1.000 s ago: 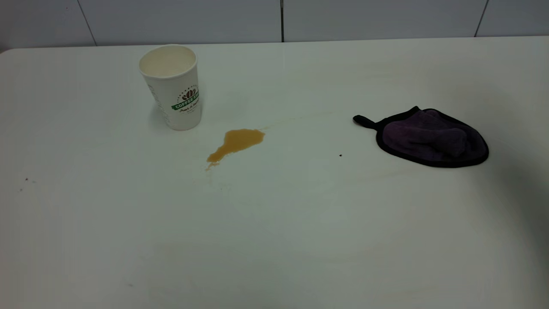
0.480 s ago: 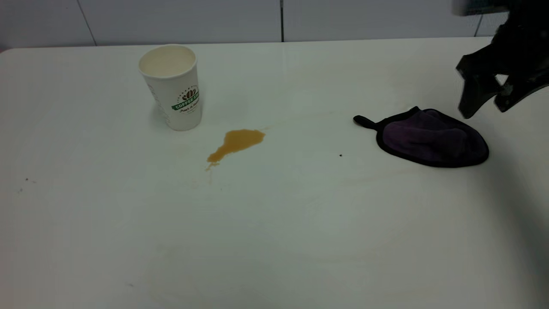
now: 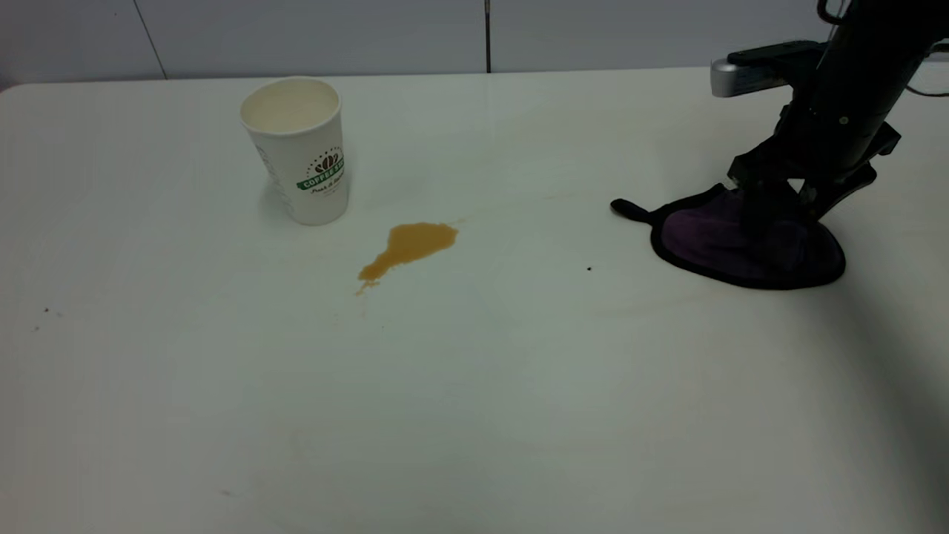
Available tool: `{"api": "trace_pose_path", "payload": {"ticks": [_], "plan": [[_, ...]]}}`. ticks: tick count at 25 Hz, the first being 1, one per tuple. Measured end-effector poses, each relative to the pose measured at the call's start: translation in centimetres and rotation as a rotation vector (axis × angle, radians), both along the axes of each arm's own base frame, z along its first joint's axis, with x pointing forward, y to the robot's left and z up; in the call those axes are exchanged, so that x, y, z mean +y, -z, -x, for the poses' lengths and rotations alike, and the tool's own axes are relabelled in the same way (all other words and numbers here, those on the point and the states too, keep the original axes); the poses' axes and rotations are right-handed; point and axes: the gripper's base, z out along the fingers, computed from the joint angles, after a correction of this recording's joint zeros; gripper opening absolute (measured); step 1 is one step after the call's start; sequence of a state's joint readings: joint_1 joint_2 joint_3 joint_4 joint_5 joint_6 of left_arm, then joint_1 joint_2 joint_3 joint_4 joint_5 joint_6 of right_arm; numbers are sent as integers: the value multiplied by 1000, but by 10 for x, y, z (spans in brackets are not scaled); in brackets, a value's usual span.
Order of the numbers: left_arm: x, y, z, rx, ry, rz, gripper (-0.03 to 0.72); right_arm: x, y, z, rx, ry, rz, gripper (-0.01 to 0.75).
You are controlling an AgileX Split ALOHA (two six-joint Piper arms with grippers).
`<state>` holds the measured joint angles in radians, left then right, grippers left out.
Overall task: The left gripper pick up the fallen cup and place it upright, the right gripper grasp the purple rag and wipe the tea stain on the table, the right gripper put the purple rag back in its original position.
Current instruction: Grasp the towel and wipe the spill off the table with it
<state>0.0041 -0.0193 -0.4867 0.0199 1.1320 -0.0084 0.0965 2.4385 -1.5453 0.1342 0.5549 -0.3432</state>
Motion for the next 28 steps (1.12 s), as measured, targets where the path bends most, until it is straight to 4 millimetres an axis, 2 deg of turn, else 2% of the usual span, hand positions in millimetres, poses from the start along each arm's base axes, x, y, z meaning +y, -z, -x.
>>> {"api": "trace_pose_path", "payload": {"ticks": [2, 5, 8, 11, 12, 14, 17, 24, 28], "plan": [[0, 0, 0, 0, 0, 0, 253, 0, 9, -4, 5, -3, 4, 583], [0, 0, 0, 0, 0, 0, 253, 1, 18, -9, 7, -3, 2, 508], [0, 0, 0, 1, 0, 0, 253, 3, 21, -10, 16, 24, -24, 334], [0, 0, 0, 1, -1, 1, 253, 8, 21, -10, 17, 19, -49, 108], [0, 0, 0, 1, -1, 1, 253, 13, 21, -10, 13, 1, -52, 83], [0, 0, 0, 1, -1, 1, 253, 26, 21, -8, 6, -35, -58, 75], [0, 0, 0, 1, -1, 1, 253, 57, 21, -4, -7, -95, -65, 75], [0, 0, 0, 2, -1, 1, 253, 140, 16, 11, -10, -236, -92, 75], [0, 0, 0, 2, -1, 1, 253, 187, 4, 19, -45, -305, -116, 75]]}}
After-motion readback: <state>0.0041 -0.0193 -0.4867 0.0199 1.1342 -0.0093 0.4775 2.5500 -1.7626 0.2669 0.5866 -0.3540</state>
